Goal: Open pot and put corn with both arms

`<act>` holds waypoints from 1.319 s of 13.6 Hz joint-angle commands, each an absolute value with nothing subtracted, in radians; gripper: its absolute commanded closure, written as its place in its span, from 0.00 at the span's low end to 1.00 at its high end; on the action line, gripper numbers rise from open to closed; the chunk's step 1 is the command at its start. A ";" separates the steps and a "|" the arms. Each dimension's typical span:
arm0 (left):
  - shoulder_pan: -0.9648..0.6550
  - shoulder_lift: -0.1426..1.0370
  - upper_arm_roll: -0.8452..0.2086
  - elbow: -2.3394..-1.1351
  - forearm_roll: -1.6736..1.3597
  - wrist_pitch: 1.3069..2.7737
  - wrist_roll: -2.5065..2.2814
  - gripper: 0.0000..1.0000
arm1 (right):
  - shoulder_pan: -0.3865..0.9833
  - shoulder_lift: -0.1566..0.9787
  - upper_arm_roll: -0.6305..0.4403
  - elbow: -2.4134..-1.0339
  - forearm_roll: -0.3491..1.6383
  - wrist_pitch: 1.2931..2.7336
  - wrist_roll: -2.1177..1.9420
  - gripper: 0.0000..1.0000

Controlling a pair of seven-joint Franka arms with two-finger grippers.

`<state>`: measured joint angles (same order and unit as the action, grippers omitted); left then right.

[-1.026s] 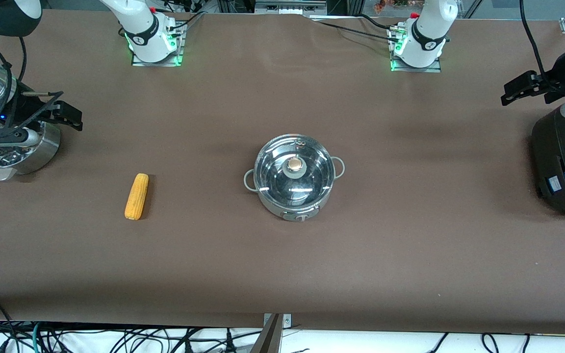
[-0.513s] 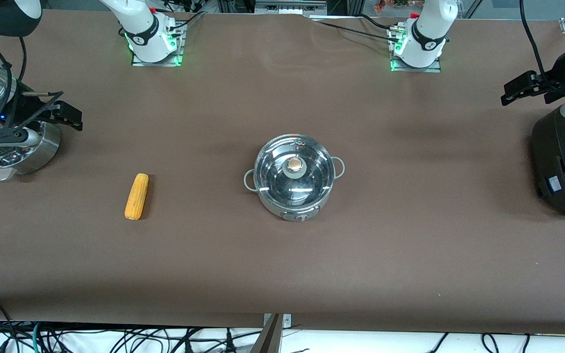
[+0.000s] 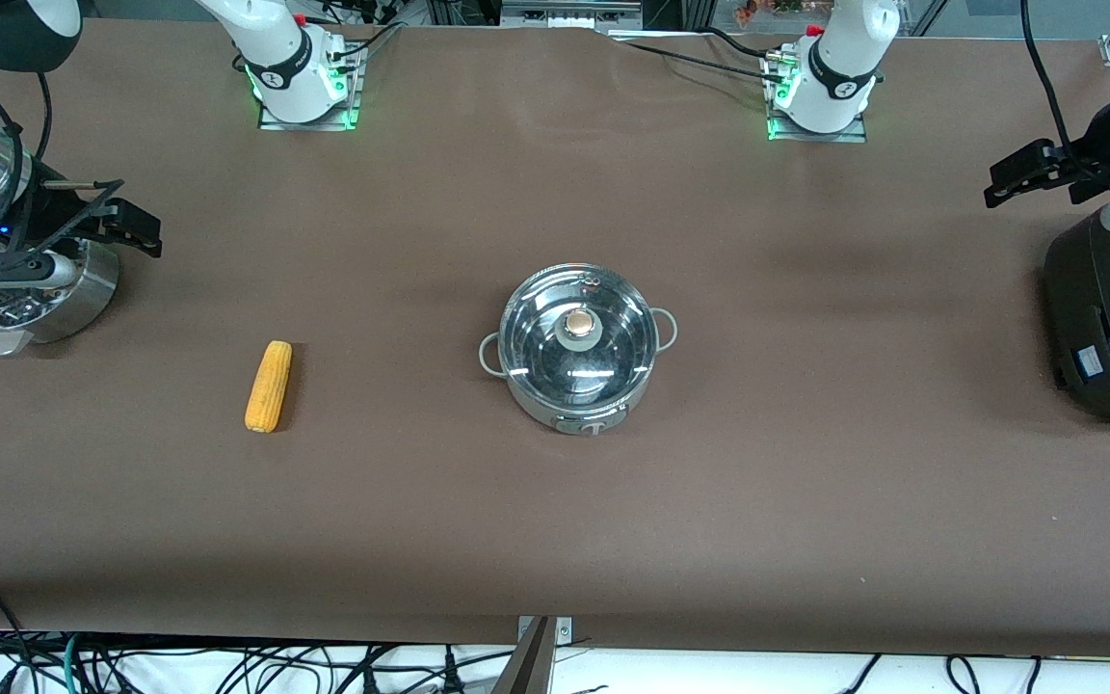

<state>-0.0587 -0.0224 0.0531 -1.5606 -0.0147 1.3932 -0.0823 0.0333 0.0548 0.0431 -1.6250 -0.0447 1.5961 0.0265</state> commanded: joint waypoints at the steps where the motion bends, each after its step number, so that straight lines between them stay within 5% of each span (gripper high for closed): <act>1: -0.051 -0.049 0.043 -1.586 0.000 1.405 -0.061 0.00 | 0.031 0.061 0.043 -1.600 -0.044 1.575 0.017 0.00; 13: -0.063 -0.035 0.038 -1.572 -0.017 1.396 -0.078 0.00 | 0.023 0.094 0.035 -1.600 -0.043 1.609 0.021 0.00; 18: -0.066 0.008 -0.142 -1.582 -0.046 1.535 -0.301 0.00 | 0.028 0.138 0.035 -1.603 -0.026 1.650 0.023 0.00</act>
<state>-0.0634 -0.0107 -0.0770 -1.5712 -0.0234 1.4918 -0.1917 0.0289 0.1128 0.0341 -1.6248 -0.0426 1.6375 0.0266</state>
